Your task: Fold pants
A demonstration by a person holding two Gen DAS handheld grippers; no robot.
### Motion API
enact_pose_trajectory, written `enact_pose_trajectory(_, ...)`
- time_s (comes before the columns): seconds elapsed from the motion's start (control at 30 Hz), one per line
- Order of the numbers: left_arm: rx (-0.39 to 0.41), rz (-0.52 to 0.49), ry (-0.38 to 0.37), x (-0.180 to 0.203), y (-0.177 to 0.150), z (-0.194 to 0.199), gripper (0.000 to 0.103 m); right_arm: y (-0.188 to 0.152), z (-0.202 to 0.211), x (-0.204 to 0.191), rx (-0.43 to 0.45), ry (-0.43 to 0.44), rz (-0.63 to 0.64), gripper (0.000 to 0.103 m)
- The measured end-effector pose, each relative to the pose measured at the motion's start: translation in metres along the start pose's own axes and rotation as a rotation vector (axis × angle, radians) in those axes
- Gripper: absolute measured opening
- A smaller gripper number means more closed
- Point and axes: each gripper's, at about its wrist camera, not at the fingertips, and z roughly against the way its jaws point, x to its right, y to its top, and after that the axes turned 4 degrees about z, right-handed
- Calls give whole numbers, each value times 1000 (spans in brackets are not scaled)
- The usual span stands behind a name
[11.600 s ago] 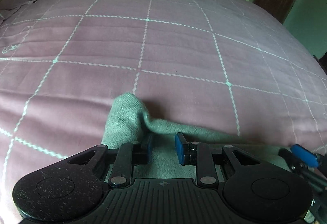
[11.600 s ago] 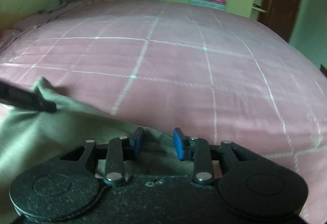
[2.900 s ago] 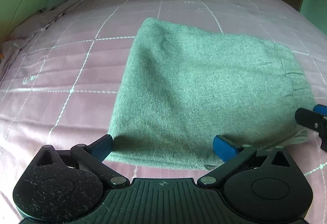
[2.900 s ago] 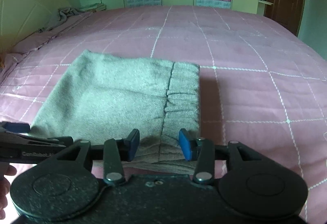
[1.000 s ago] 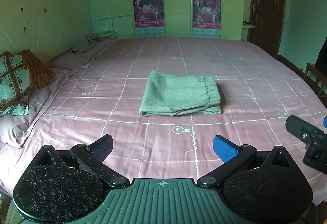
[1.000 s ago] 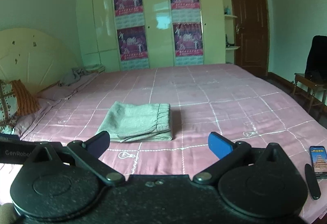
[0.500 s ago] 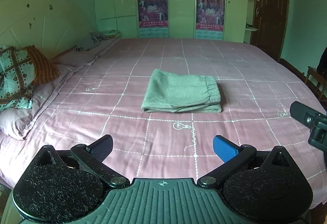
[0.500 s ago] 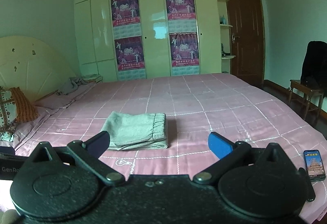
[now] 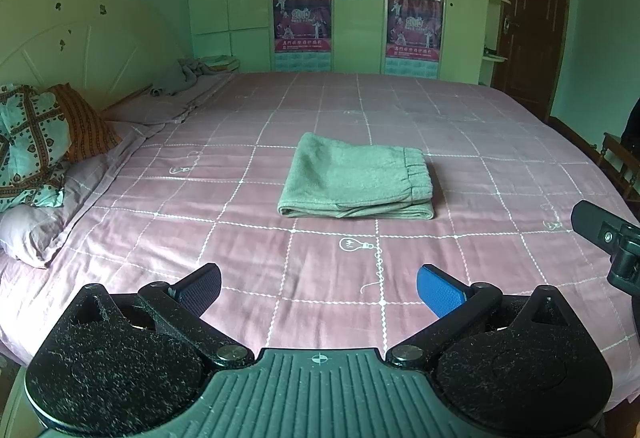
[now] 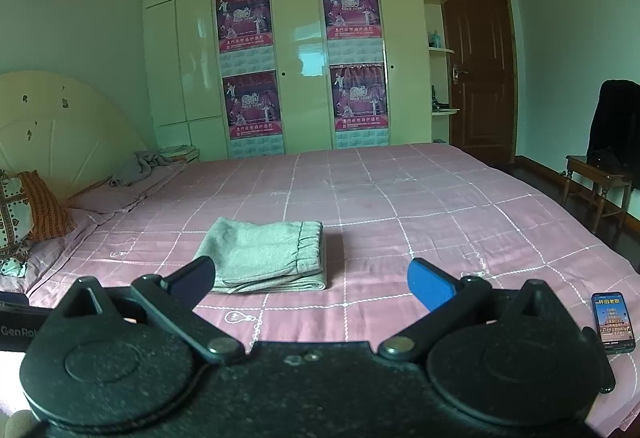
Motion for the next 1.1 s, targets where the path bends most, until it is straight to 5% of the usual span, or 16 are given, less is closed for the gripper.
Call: enact_pose_trajectory(1.1, -23, -20, -1, 6, 2, -14, 103, -2, -9, 5, -38, 3, 3, 103)
